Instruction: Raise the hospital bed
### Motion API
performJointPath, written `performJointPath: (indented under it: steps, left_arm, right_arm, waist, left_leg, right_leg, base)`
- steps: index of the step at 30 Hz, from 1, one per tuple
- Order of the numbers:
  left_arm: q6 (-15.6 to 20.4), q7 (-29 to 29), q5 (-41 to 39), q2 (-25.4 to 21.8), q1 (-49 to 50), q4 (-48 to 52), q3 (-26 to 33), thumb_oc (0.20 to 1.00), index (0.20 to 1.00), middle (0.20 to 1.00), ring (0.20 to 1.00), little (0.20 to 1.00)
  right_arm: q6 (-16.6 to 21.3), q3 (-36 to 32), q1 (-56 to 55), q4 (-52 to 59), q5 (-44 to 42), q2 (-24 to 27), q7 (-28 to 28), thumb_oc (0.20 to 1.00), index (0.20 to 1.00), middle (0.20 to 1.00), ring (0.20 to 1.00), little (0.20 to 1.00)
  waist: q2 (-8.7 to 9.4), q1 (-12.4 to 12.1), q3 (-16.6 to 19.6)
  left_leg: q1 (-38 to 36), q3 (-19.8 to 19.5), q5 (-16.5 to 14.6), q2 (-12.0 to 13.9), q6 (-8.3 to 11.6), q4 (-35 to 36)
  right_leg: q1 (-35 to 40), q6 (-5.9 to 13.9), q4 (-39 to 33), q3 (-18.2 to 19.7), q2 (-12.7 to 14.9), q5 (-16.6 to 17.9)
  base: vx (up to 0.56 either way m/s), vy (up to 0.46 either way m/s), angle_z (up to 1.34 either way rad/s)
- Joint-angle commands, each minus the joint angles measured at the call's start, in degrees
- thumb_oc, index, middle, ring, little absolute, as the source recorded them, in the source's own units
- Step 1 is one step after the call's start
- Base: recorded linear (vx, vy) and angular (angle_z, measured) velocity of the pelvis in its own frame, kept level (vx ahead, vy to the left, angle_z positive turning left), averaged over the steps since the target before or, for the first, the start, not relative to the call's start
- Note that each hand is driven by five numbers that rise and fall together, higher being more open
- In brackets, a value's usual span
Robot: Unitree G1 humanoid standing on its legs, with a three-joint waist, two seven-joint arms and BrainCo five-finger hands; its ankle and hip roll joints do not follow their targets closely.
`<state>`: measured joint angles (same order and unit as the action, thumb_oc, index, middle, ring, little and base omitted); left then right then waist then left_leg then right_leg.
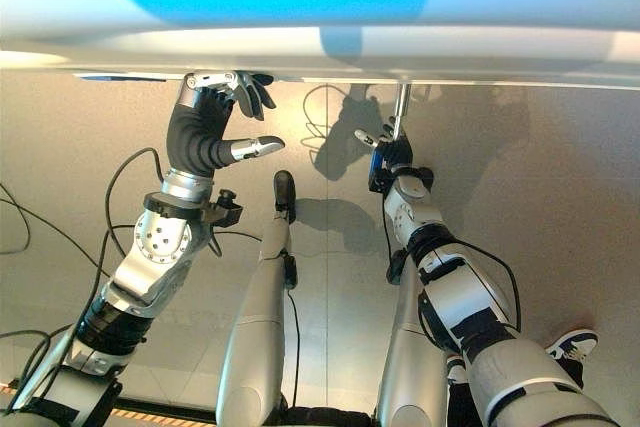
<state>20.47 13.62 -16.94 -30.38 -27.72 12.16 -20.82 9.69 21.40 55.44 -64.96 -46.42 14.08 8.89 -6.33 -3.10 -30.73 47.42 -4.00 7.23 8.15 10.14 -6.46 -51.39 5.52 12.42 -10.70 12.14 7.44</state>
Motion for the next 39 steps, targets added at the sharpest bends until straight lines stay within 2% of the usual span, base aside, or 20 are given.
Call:
performJointPath:
  steps: [1,18,28,32,33,34,35,39]
  left_arm:
    - [3.4,2.2,1.9,-1.6,-2.0,9.2,4.2,1.000,1.000,1.000,1.000,1.000]
    - [3.0,3.8,3.4,-1.6,-1.9,10.6,4.4,1.000,1.000,1.000,1.000,1.000]
    - [3.1,4.1,3.2,-1.7,-1.5,10.6,4.3,1.000,1.000,1.000,1.000,1.000]
    - [3.3,4.2,2.9,-1.7,-1.2,10.8,4.3,1.000,1.000,1.000,1.000,1.000]
    - [3.3,4.2,2.9,-1.8,-1.2,10.8,4.3,1.000,1.000,1.000,1.000,1.000]
    - [3.4,4.1,2.8,-1.8,-1.1,10.9,4.4,1.000,1.000,1.000,1.000,1.000]
    - [3.5,4.1,2.7,-1.8,-1.2,10.9,4.4,1.000,1.000,1.000,1.000,1.000]
    - [3.5,3.9,2.6,-1.7,-1.1,11.1,4.3,1.000,1.000,1.000,1.000,1.000]
  right_arm:
    - [-1.1,0.6,-0.6,-0.8,2.4,-2.3,-0.8,1.000,1.000,1.000,1.000,1.000]
    - [-2.7,0.8,-2.9,-4.6,4.5,-3.6,-0.4,1.000,1.000,1.000,1.000,1.000]
    - [-3.4,0.7,-1.0,-6.2,6.0,-1.8,-0.2,1.000,1.000,1.000,1.000,1.000]
    - [-3.5,0.0,2.1,-6.9,6.2,0.3,0.1,1.000,1.000,1.000,1.000,1.000]
    - [-3.5,0.2,2.4,-6.8,6.1,0.5,0.0,0.796,0.796,0.796,0.796,0.796]
    - [-3.5,0.3,2.8,-6.7,6.1,0.8,0.0,0.476,0.476,0.476,0.476,0.476]
    - [-3.4,0.2,3.1,-6.7,6.1,1.0,0.0,0.200,0.200,0.200,0.200,0.200]
    - [-3.2,0.3,3.7,-6.5,6.2,1.6,0.0,0.200,0.200,0.200,0.200,0.200]
  waist:
    - [1.60,-2.1,0.9]
    - [1.65,-1.9,0.9]
    - [1.77,-1.8,0.9]
    - [1.75,-2.1,0.9]
    - [1.71,-2.2,0.9]
    - [1.76,-2.2,0.9]
    - [1.74,-2.2,0.9]
    - [1.60,-2.4,0.9]
  left_leg:
    - [1.9,1.2,-1.0,-2.3,-2.62,-2.1]
    - [1.7,1.6,-1.7,-2.7,-3.02,-2.4]
    - [1.5,1.8,-1.7,-2.7,-2.99,-2.2]
    - [1.3,1.6,-1.7,-2.5,-3.04,-2.1]
    - [1.4,1.6,-1.6,-2.5,-3.03,-2.1]
    - [1.4,1.5,-1.6,-2.5,-3.00,-2.0]
    - [1.4,1.5,-1.6,-2.4,-3.00,-2.0]
    - [1.3,1.5,-1.7,-2.4,-3.08,-2.0]
  right_leg:
    - [2.8,4.15,-1.9,1.2,1.5,-1.4]
    - [3.3,4.12,-2.4,2.0,1.4,-1.4]
    - [3.4,4.13,-2.5,1.8,1.4,-1.4]
    - [3.4,4.18,-2.3,1.8,1.2,-1.6]
    - [3.4,4.18,-2.2,1.8,1.2,-1.6]
    - [3.4,4.20,-2.3,1.8,1.2,-1.6]
    - [3.4,4.20,-2.2,1.7,1.1,-1.7]
    - [3.3,4.18,-2.0,1.7,1.2,-1.8]
  base:
    - [0.01,0.020,0.05]
    - [0.00,0.006,0.02]
    - [0.00,0.000,0.00]
    - [0.00,0.000,0.00]
    - [0.00,0.000,0.00]
    - [0.00,0.000,0.00]
    - [0.00,0.000,0.00]
    - [0.00,0.000,0.00]
